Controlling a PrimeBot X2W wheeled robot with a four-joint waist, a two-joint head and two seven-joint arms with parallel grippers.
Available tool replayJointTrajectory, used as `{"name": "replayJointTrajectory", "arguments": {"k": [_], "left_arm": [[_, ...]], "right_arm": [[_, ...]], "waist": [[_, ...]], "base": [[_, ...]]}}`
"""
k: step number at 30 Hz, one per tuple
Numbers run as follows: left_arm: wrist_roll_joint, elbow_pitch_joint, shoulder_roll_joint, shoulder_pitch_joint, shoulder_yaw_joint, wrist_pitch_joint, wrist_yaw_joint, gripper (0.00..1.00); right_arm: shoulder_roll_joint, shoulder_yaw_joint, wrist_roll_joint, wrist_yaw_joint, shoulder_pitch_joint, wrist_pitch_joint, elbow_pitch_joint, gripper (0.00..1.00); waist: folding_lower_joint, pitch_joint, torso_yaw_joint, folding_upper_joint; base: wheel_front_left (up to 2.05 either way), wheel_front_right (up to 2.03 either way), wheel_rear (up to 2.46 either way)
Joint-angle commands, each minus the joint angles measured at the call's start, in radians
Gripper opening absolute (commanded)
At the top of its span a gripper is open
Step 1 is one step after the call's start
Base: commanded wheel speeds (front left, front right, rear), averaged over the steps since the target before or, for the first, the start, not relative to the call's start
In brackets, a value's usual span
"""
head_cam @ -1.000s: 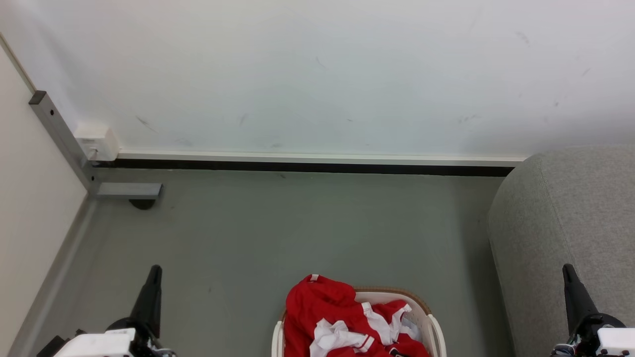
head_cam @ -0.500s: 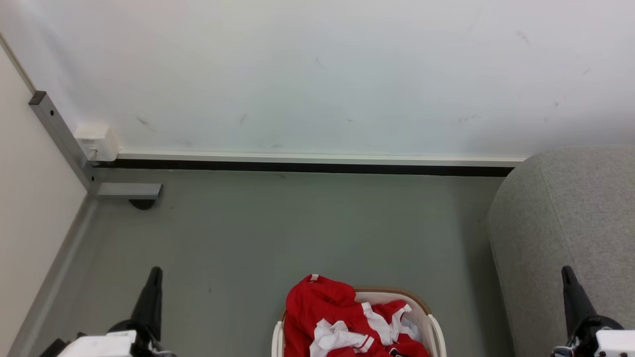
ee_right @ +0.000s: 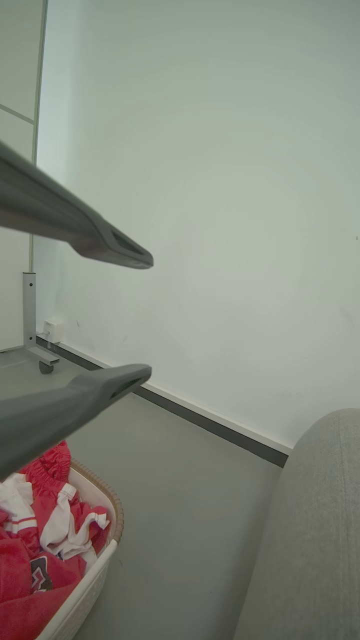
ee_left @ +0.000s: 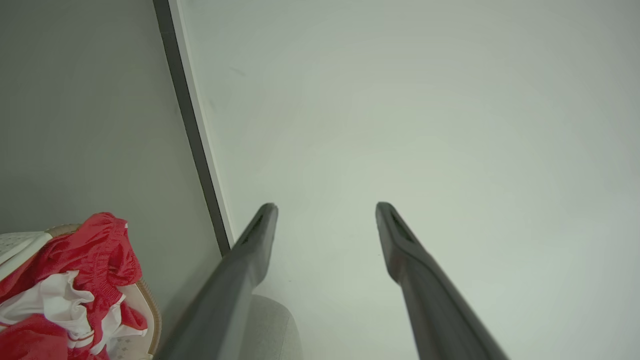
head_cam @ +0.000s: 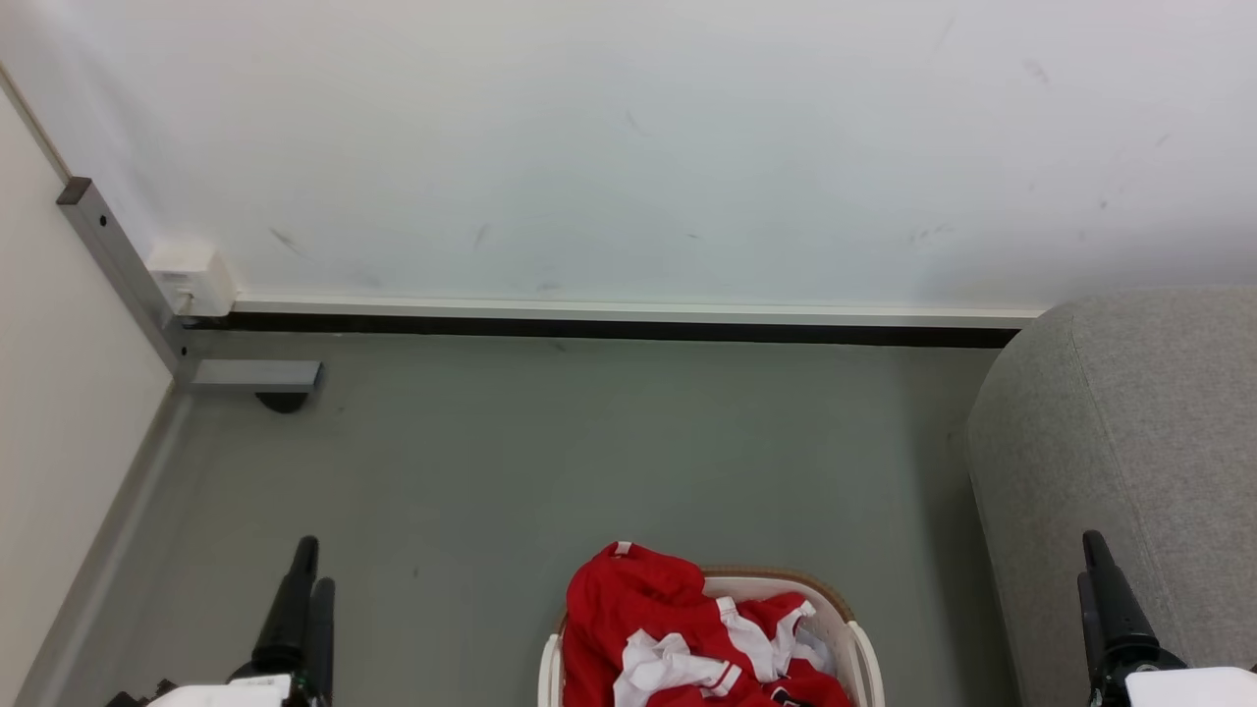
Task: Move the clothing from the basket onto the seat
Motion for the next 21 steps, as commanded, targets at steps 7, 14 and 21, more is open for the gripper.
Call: {"name": "replayJointTrajectory", "arguments": {"k": [7, 14, 21], "left_arm": [[0.163, -0.028, 0.007, 0.0, -0.004, -0.039, 0.0, 1.0], [0.33, -0.051, 0.008, 0.012, 0.004, -0.068, 0.0, 1.0], [0.494, -0.086, 0.009, 0.029, 0.012, -0.095, 0.0, 1.0]], "right_arm": [[-0.01, 0.043, -0.202, 0.0, -0.028, -0.04, -0.042, 1.0], [-0.011, 0.081, -0.379, 0.0, -0.031, -0.069, -0.054, 1.0], [-0.013, 0.115, -0.543, -0.001, -0.036, -0.096, -0.039, 1.0]], "waist": [[0.0, 0.003, 0.001, 0.0], [0.0, 0.005, 0.001, 0.0], [0.0, 0.005, -0.001, 0.0]], "base": [[0.0, 0.0, 0.0], [0.0, 0.0, 0.0], [0.0, 0.0, 0.0]]}}
